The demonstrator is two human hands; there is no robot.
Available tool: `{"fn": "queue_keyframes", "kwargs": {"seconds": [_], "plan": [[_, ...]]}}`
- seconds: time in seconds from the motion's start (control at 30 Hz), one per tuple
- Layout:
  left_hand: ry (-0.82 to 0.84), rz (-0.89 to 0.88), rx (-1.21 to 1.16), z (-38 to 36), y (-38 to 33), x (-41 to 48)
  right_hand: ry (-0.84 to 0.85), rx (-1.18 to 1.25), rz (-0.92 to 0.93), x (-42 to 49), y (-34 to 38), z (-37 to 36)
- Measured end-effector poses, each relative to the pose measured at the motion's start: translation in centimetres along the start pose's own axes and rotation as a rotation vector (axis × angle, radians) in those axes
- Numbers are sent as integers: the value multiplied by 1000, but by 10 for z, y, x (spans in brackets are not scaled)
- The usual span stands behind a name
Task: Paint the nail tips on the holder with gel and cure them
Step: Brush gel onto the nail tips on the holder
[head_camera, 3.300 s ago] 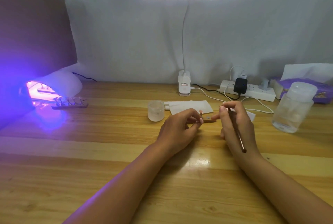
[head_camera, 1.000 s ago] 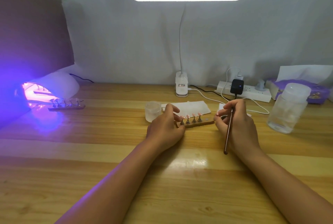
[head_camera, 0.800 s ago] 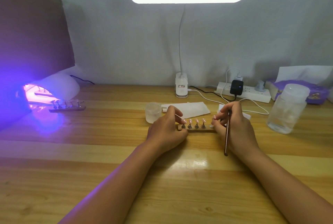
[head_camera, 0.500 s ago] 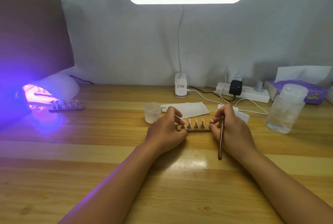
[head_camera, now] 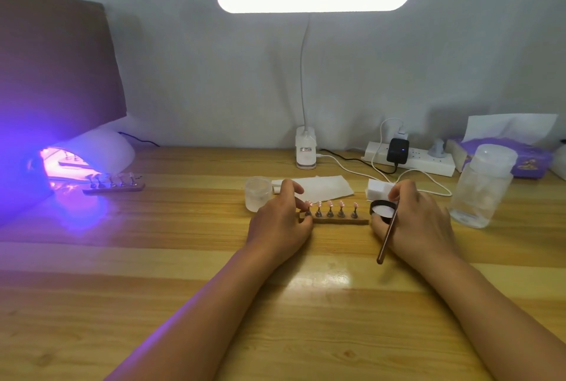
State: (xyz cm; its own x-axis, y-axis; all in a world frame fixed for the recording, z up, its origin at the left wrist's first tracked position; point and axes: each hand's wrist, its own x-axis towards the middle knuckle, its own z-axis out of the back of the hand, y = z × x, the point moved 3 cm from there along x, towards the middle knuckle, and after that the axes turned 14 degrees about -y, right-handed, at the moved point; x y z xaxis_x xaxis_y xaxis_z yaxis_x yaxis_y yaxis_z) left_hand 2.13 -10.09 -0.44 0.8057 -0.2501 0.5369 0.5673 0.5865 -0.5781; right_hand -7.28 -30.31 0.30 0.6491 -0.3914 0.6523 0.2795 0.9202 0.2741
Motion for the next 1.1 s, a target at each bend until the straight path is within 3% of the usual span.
{"fn": "queue_keyframes", "kwargs": {"seconds": [0.2,0.33,0.4,0.47,0.53,0.6,0.63,0.73,0.83,0.97,1.1], "plan": [[-117,-136,-25,5,-8,-4,-16,-77,-30,0,-4,-8],[-557,-133,-132,29,-10,3,-72,88,-70,3,-1,-5],[-680,-43,-99,36,0,9,-134,192,-64,4,2,-1],[-600,156,33,35,20,14,-170,268,-52,4,7,2],[-349,355,185,29,41,16,-186,319,-35,3,13,5],[-165,431,238,23,52,17,-207,354,-13,2,17,8],[-159,423,210,22,53,18,-219,370,4,2,19,10],[-319,317,-9,30,39,19,-216,408,59,2,29,16],[-467,37,-116,39,11,14,-173,412,117,2,38,19],[-371,-295,-56,26,-25,-5,-82,643,22,6,45,33],[-280,-357,-55,15,-34,-13,-86,719,-11,10,40,43]]}}
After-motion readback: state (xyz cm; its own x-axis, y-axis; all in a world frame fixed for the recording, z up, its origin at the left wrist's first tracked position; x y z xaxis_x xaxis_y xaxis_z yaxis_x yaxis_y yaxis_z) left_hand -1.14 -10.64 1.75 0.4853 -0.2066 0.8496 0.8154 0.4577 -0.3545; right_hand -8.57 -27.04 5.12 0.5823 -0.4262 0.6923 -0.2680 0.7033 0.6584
